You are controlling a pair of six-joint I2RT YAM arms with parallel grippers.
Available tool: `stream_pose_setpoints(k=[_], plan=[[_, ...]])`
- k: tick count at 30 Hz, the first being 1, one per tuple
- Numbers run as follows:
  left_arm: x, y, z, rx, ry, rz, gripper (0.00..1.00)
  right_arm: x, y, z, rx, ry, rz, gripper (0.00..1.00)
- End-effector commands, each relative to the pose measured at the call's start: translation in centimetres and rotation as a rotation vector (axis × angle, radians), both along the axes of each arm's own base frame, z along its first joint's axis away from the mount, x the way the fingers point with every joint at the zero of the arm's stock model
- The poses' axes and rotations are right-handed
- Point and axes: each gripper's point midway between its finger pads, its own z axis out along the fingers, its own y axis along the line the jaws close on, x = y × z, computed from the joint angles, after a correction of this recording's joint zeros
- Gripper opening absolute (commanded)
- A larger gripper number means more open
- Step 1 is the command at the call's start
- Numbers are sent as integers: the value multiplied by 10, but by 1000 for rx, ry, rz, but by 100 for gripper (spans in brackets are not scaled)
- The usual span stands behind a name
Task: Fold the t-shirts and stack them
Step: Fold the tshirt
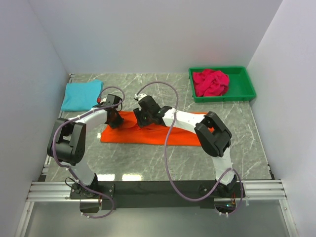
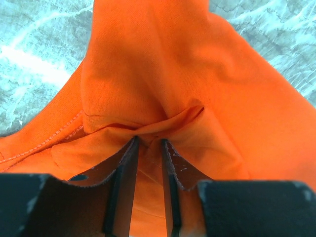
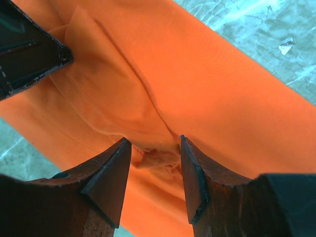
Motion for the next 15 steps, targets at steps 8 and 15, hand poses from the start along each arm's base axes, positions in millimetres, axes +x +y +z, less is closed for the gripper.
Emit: stream_pose_setpoints(k=[8,15], plan=[[3,3,0,23,-18,11,29,25,-2,12,-125,-144,-184,52],[2,4,-2,26,-9,21,29,24,-31,16,-202,-180,-287,51]])
